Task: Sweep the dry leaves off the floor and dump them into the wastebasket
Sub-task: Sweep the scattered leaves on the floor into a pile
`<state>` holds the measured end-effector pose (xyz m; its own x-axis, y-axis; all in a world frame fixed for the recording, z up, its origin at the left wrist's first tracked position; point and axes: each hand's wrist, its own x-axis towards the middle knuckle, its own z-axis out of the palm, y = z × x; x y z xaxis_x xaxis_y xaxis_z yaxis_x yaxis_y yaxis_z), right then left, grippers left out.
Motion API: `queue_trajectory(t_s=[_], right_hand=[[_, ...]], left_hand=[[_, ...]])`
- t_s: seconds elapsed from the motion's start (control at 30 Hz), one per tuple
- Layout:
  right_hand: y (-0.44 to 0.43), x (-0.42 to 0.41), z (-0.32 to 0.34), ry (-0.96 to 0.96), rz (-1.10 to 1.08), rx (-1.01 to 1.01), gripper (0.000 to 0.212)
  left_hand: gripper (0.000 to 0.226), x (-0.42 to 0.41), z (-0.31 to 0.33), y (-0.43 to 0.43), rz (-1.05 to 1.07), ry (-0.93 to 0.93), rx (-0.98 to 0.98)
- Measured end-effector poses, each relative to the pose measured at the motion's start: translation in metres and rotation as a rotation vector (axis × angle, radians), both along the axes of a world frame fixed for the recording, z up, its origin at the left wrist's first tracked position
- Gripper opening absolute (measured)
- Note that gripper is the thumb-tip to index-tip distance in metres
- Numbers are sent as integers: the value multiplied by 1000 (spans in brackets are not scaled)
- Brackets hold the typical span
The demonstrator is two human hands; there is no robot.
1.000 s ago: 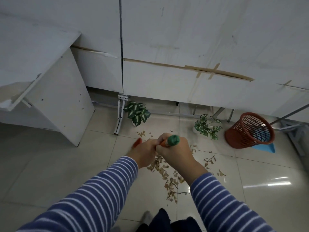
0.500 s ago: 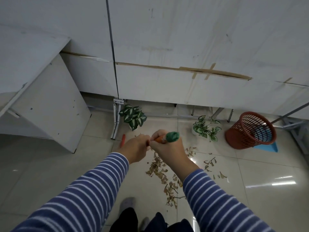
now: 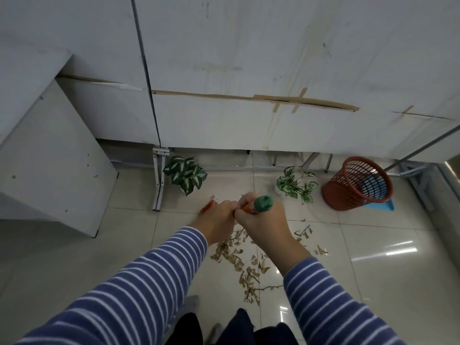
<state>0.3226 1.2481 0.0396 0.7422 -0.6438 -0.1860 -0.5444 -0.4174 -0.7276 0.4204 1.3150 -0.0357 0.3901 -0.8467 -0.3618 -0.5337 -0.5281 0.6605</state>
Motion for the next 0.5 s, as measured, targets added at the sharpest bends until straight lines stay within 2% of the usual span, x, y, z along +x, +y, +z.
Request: queue_trajectory(t_s=[0.07, 0.2, 0.4, 0.5], right_hand=[[-4, 3, 10, -27, 7, -2, 10], [-11, 9, 26, -104, -10, 46, 27], [-11, 18, 3, -102, -102, 254, 23], [-14, 20, -8, -74, -122, 277, 19]], left_hand=[[17, 3, 8, -3, 9, 10, -35], [12, 15, 17, -6, 26, -85, -91], [17, 29, -11, -3, -21, -148, 1], [23, 29, -24, -9, -29, -100, 58]])
